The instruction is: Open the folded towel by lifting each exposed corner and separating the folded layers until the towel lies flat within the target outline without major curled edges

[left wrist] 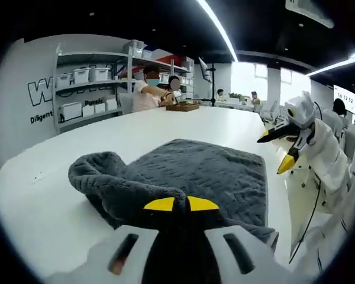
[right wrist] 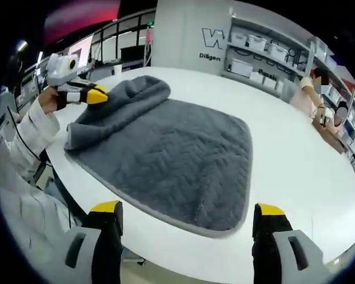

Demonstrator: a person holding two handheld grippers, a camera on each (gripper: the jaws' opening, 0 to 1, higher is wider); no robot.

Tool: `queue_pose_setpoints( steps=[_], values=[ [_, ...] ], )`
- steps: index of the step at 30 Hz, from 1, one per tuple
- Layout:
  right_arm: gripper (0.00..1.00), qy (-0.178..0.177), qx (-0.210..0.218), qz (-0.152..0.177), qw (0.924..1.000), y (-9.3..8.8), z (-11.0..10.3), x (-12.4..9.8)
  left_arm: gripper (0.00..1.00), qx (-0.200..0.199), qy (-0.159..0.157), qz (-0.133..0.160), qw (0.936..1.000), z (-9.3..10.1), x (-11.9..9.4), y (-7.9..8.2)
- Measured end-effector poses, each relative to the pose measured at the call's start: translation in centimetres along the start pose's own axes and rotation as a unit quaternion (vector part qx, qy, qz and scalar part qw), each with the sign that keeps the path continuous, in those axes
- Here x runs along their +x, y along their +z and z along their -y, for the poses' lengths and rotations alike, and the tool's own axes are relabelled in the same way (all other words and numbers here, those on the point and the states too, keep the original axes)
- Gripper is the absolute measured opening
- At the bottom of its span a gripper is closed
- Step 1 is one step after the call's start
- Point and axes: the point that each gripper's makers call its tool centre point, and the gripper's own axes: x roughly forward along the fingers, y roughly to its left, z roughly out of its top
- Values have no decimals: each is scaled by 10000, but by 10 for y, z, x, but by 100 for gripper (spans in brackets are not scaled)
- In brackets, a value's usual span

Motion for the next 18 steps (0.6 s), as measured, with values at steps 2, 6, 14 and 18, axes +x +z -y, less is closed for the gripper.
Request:
queue_pose_setpoints(
  steps=[2,6,14,18],
  values=[
    [89,15,-8,1,10000,0,0,0,5,196,-99,-90,9997,8,4,-1],
    [89,26,-2,-14,10000,-1,0,1,5,424,-312,-248,9983,22,10,-4],
    [89,54,23,-22,10000,-3,1,3,5,1121,-748,-649,9888,52,19,-18],
    [88,81,15,-18,10000,-3,1,4,5,1237,-826,-756,9860,56,21,-22]
  ],
)
